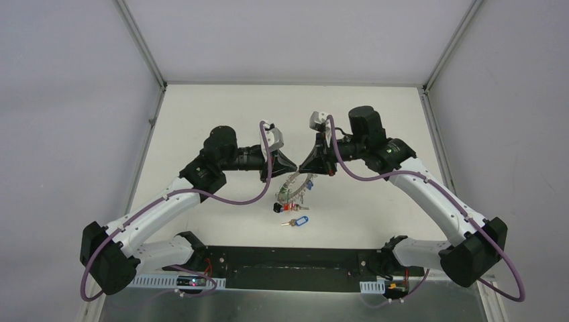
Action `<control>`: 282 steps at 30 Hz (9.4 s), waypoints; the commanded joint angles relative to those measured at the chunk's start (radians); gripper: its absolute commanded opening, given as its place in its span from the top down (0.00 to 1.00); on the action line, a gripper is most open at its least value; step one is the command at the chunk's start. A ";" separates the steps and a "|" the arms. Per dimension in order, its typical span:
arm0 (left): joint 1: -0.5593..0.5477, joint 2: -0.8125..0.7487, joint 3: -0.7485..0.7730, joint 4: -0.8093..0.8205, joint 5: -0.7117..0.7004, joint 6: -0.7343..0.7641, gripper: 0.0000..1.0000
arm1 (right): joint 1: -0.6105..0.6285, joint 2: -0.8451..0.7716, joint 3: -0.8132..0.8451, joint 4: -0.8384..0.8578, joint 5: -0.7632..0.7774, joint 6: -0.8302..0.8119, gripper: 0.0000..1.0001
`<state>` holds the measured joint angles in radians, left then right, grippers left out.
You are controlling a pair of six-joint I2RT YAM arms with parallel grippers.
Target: Put the keys on the keyring
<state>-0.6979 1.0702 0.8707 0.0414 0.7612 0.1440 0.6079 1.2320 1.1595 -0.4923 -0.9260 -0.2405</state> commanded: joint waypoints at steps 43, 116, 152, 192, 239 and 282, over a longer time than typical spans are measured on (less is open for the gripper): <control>-0.014 -0.127 -0.365 1.046 -0.058 -0.226 1.00 | 0.007 -0.209 -0.244 0.760 -0.094 0.180 0.65; -0.026 -0.014 0.006 0.106 0.127 -0.011 0.87 | 0.087 0.028 0.219 -0.209 0.097 -0.067 1.00; -0.026 -0.266 -0.218 0.281 -0.055 -0.084 0.59 | 0.085 -0.246 -0.294 0.792 0.006 0.273 1.00; -0.026 -0.224 -0.233 0.487 -0.065 -0.133 0.79 | 0.085 -0.224 -0.300 0.799 0.010 0.286 1.00; -0.026 -0.038 0.348 -0.590 -0.142 0.331 1.00 | 0.091 -0.194 -0.240 0.648 0.094 0.153 0.48; -0.028 -0.177 0.233 -0.445 -0.198 0.179 0.49 | 0.175 -0.139 -0.258 0.680 0.179 0.116 1.00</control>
<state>-0.7151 1.0061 1.1812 -0.5842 0.6296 0.4370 0.7815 1.1538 0.9199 0.0719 -0.7696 -0.1322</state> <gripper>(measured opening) 0.400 0.009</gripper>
